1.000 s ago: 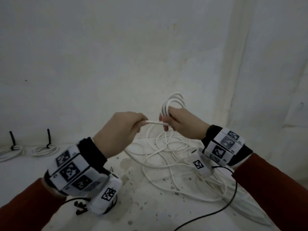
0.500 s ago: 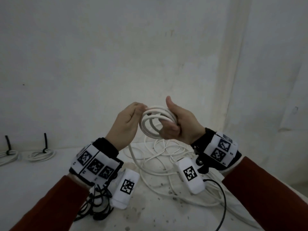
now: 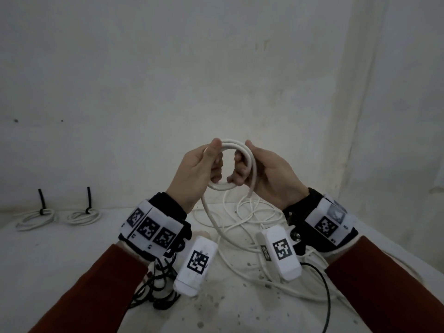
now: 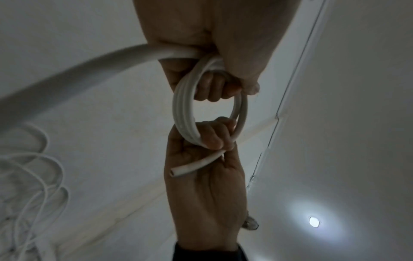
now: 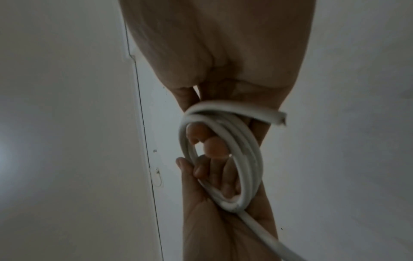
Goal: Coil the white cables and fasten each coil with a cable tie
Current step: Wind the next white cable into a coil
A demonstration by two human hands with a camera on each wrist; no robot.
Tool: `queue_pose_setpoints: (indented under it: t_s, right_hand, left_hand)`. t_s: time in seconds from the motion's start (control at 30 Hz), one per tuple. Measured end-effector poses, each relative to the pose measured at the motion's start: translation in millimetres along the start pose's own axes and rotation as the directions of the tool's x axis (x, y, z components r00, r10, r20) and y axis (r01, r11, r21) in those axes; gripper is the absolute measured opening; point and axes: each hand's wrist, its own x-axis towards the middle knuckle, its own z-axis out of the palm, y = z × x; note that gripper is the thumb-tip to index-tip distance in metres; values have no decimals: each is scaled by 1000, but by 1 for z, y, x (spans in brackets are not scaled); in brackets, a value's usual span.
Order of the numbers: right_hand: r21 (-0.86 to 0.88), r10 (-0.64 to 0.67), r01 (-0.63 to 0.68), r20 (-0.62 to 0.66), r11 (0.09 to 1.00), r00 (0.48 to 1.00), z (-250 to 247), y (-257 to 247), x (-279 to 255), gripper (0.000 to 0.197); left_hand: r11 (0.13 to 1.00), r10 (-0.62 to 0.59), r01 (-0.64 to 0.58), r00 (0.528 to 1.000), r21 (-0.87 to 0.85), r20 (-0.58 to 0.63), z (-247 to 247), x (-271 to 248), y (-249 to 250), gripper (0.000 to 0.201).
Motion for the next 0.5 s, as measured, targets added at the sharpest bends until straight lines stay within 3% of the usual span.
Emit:
queue_pose_setpoints:
  t_s: [0.1, 0.2, 0.27, 0.37, 0.5]
  right_hand:
    - [-32, 89, -87, 72, 996, 993, -1, -3, -3, 59]
    - [-60, 120, -114, 108, 992, 987, 1, -1, -7, 53]
    - [14, 129, -132, 130, 991, 983, 0, 1, -9, 52]
    - [124, 162, -183, 164, 975, 973, -2, 0, -9, 71]
    - [209, 122, -170, 224, 963, 967, -1, 1, -11, 52]
  left_hand:
    - [998, -36, 37, 999, 54, -31, 3, -2, -2, 43]
    - [992, -111, 113, 993, 61, -29, 3, 0, -1, 45]
    - [991, -113, 111, 993, 80, 15, 2, 2, 0, 42]
    - [989, -74, 64, 995, 129, 69, 2, 4, -1, 41]
    - [989, -52, 36, 993, 144, 105, 2, 11, 1, 43]
